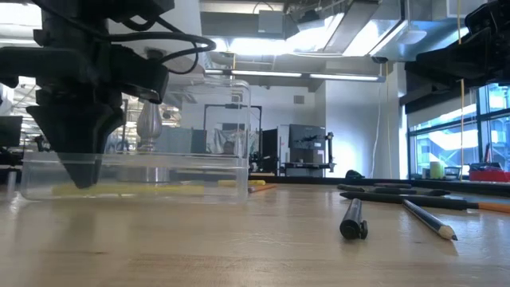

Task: Pick & place school supplies into a supply box
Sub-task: Put the bottom yellow pen into the transparent supply box, then put the bottom black pen into the transparent supply box

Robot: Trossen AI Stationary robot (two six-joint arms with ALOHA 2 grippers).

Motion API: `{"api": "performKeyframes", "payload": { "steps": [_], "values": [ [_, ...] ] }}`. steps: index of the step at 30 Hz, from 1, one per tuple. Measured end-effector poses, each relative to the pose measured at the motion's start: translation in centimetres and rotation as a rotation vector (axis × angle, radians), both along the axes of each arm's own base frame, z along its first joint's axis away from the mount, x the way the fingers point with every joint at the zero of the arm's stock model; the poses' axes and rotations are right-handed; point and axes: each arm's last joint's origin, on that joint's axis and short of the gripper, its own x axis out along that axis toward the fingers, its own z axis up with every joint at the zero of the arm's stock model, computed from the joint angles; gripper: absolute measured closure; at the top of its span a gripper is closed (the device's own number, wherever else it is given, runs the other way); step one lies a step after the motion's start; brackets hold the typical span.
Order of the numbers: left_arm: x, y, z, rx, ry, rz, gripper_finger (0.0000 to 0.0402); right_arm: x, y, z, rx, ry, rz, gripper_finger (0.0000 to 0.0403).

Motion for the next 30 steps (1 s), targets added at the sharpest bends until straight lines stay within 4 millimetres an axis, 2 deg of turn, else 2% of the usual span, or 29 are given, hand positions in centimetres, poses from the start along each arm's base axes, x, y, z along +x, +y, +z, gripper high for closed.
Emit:
{"api": "performKeyframes", "payload": {
  "steps": [13, 23, 30],
  "values": [
    [0.0, 0.0, 0.0, -0.004, 0.001, 0.009, 0.0316, 0.0, 0.0, 0.0, 0.0, 0.0, 0.0, 0.0234],
    [0.0, 0.0, 0.1, -0.005, 0.001, 0.006, 0.0253, 0.0, 0.0, 0.0, -0.001, -0.001, 0.0, 0.0234],
    [0.6, -0.2, 1.7, 0.032, 0.0, -0.015, 0.024, 0.0, 0.0, 0.0, -0.002, -0.001, 0.0, 0.0234]
  ]
}}
